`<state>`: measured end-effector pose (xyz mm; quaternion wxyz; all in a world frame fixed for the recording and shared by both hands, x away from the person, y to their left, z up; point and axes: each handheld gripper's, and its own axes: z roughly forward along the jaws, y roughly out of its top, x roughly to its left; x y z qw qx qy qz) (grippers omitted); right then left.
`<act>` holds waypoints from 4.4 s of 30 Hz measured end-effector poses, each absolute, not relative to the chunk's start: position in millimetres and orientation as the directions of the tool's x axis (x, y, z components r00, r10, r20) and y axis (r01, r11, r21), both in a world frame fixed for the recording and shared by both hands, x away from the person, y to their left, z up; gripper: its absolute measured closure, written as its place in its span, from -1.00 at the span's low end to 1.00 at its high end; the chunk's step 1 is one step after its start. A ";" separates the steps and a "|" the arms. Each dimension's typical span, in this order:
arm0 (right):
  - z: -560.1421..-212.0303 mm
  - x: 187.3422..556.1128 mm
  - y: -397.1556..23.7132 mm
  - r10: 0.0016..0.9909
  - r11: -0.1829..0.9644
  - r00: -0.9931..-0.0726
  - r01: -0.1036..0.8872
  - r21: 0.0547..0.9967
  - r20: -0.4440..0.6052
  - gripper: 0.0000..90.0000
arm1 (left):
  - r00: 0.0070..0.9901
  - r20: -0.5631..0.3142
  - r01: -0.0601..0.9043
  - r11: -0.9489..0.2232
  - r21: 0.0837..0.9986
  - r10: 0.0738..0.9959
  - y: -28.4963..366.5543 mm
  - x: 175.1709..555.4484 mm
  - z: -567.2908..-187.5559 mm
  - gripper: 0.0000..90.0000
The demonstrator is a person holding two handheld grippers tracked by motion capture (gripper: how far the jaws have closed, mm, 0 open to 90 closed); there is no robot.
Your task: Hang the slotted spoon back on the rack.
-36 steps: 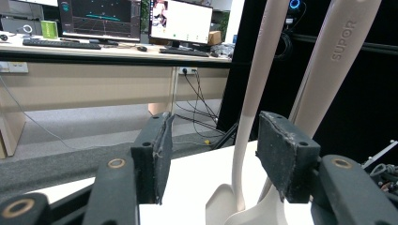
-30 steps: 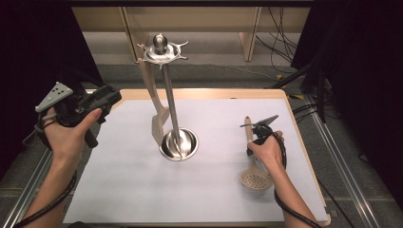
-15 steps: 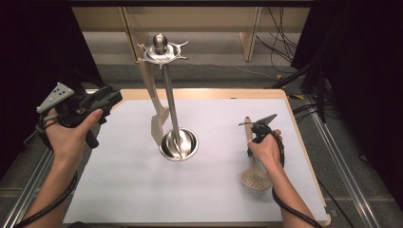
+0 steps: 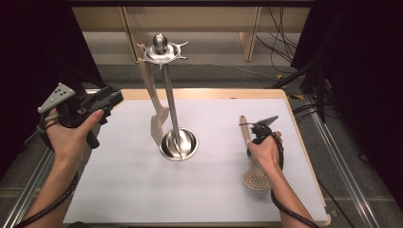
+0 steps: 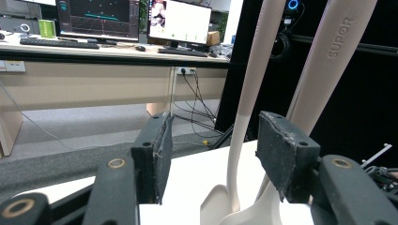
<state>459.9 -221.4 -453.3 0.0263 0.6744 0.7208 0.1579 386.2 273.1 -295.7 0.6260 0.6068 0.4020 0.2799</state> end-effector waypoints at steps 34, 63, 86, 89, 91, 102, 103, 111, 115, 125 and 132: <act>-423.3 406.1 -229.4 0.943 0.042 -0.250 0.746 0.665 0.221 0.76 | 0.528 -0.159 0.146 0.095 0.985 0.835 269.4 385.8 -298.8 0.00; -401.5 379.8 -226.8 0.921 0.075 -0.360 0.532 0.843 0.146 0.76 | 0.547 -0.157 0.153 0.086 0.984 0.822 261.3 385.9 -301.1 0.00; -389.8 368.6 -216.3 0.904 0.056 -0.391 0.509 0.859 0.173 0.76 | 0.565 -0.142 0.153 0.066 0.986 0.813 251.6 385.6 -302.5 0.00; -387.5 368.4 -215.8 0.902 0.085 -0.410 0.479 0.874 0.137 0.76 | 0.565 -0.145 0.153 0.070 0.986 0.813 252.1 383.4 -303.1 0.00; -385.0 366.1 -213.6 0.899 0.088 -0.417 0.470 0.878 0.133 0.76 | 0.567 -0.145 0.150 0.071 0.986 0.811 251.6 381.6 -302.9 0.00; -375.8 356.0 -199.2 0.878 0.102 -0.464 0.430 0.897 0.122 0.76 | 0.608 -0.132 0.134 0.062 0.989 0.783 238.7 373.2 -301.2 0.02; -374.8 355.2 -197.0 0.878 0.098 -0.462 0.430 0.897 0.126 0.76 | 0.614 -0.126 0.130 0.058 0.990 0.780 236.9 372.8 -301.2 0.02; -369.3 350.0 -190.2 0.867 0.116 -0.486 0.415 0.903 0.112 0.76 | 0.661 -0.096 0.120 0.022 0.993 0.744 217.2 368.5 -302.2 0.03; -368.9 349.6 -185.1 0.862 0.119 -0.494 0.413 0.903 0.112 0.76 | 0.684 -0.096 0.132 0.007 0.991 0.723 204.3 366.8 -304.3 0.03; -363.9 346.8 -175.7 0.851 0.112 -0.511 0.401 0.909 0.121 0.76 | 0.735 -0.114 0.165 -0.013 0.986 0.669 172.6 366.8 -310.6 0.03; -361.2 343.6 -171.2 0.845 0.130 -0.526 0.379 0.916 0.098 0.76 | 0.766 -0.116 0.164 -0.018 0.986 0.633 149.4 369.2 -309.2 0.02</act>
